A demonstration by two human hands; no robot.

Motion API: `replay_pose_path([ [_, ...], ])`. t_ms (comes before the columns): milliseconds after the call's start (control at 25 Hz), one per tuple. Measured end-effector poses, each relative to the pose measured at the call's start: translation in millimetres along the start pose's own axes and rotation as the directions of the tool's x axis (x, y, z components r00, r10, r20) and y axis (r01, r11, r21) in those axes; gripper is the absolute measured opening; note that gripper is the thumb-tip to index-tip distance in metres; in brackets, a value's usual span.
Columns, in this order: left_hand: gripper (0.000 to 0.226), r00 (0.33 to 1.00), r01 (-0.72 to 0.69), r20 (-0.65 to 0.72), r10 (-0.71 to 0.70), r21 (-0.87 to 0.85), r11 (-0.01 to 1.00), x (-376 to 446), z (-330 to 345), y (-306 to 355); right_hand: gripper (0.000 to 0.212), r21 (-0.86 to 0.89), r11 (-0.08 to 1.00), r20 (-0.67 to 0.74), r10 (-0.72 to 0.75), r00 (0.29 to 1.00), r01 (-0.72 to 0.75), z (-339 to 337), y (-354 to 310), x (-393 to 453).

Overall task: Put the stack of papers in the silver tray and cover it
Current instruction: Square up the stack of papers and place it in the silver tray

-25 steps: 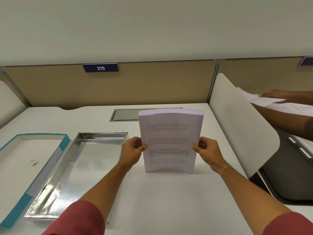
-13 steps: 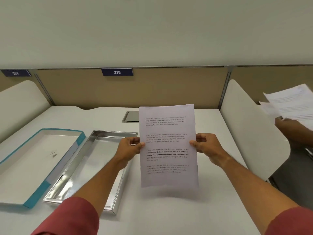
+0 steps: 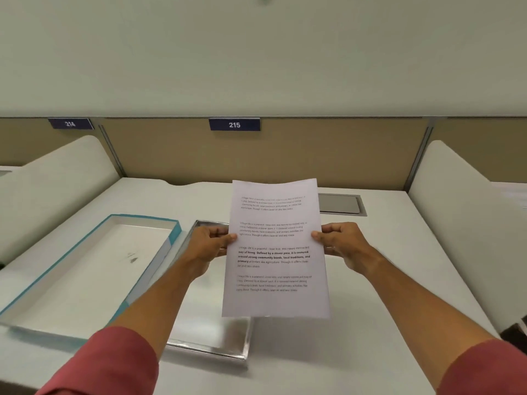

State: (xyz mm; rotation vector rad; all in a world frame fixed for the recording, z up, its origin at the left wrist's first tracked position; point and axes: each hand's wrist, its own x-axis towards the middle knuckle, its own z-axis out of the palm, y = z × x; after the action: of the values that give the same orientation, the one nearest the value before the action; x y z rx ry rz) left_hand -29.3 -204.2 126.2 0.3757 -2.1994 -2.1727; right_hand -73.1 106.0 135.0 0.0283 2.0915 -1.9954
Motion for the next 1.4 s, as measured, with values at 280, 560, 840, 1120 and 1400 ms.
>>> replay_pose_path([
  [280, 0.024, 0.992, 0.124, -0.006, -0.124, 0.067, 0.99, 38, -94, -19, 0.015, 0.013, 0.989, -0.139, 0.147, 0.979, -0.146, 109, 19, 17],
  [560, 0.02, 0.973, 0.231, -0.051, -0.226, 0.226, 0.946, 58, -152, -50, 0.021, -0.06, 0.965, -0.298, 0.227, 0.927, -0.256, 185, 47, 26],
  [840, 0.019, 0.966, 0.257, -0.126, -0.225, 0.413, 0.874, 62, -148, -71, 0.035, -0.21, 0.912, -0.448, 0.231, 0.863, -0.353, 215, 66, 31],
  [1120, 0.024, 0.965, 0.263, -0.172, -0.2, 0.578, 0.772, 69, -138, -82, 0.042, -0.307, 0.853, -0.524, 0.219, 0.823, -0.422, 230, 77, 38],
  [1400, 0.027, 0.97, 0.245, -0.17, -0.176, 0.647, 0.722, 76, -135, -92, 0.033, -0.441, 0.776, -0.526, 0.184, 0.83, -0.452, 235, 80, 45],
])
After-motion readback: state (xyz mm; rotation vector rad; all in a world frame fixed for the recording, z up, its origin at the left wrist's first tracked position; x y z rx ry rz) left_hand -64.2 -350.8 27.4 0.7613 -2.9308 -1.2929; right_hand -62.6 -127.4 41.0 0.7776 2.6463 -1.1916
